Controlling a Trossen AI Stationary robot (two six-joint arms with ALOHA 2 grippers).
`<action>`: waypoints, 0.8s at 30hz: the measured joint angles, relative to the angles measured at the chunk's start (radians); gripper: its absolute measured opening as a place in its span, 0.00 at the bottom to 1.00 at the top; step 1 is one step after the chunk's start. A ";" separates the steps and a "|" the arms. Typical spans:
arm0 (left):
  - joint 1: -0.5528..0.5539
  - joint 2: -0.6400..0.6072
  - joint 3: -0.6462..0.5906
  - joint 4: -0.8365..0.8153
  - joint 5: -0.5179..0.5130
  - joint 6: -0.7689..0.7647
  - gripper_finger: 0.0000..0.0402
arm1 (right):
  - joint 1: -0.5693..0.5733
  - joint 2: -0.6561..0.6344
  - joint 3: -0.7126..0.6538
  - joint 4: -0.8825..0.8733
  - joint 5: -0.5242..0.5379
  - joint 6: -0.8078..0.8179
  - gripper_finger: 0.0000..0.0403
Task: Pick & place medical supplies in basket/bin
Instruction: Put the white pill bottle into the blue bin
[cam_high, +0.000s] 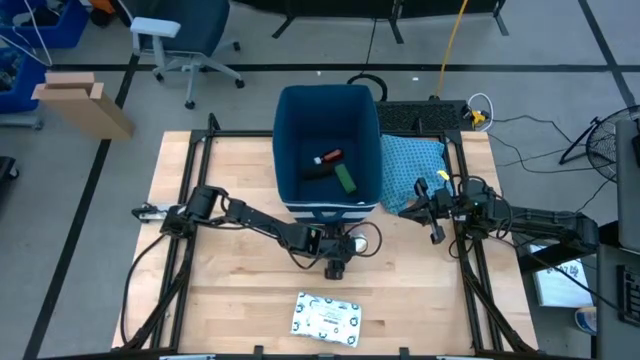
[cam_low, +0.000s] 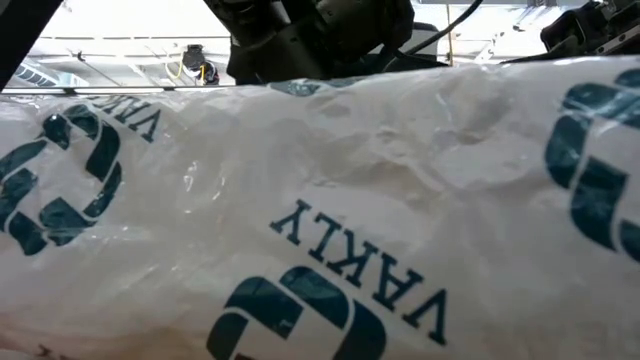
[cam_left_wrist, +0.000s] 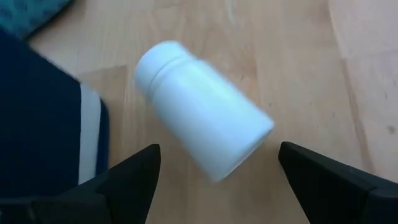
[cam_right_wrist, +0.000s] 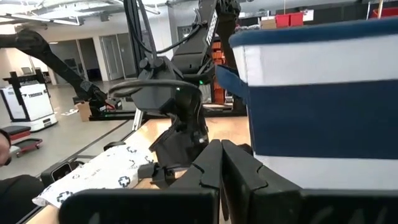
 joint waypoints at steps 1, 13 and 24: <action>-0.002 0.000 0.000 -0.001 0.000 -0.024 0.84 | 0.000 0.001 0.000 0.002 0.000 0.000 0.00; -0.007 -0.007 0.021 0.075 0.112 -0.274 0.84 | 0.000 0.005 0.000 -0.015 0.000 0.017 0.00; -0.014 -0.009 0.022 0.186 0.062 -0.463 0.84 | 0.000 0.005 0.000 -0.024 -0.001 0.018 0.00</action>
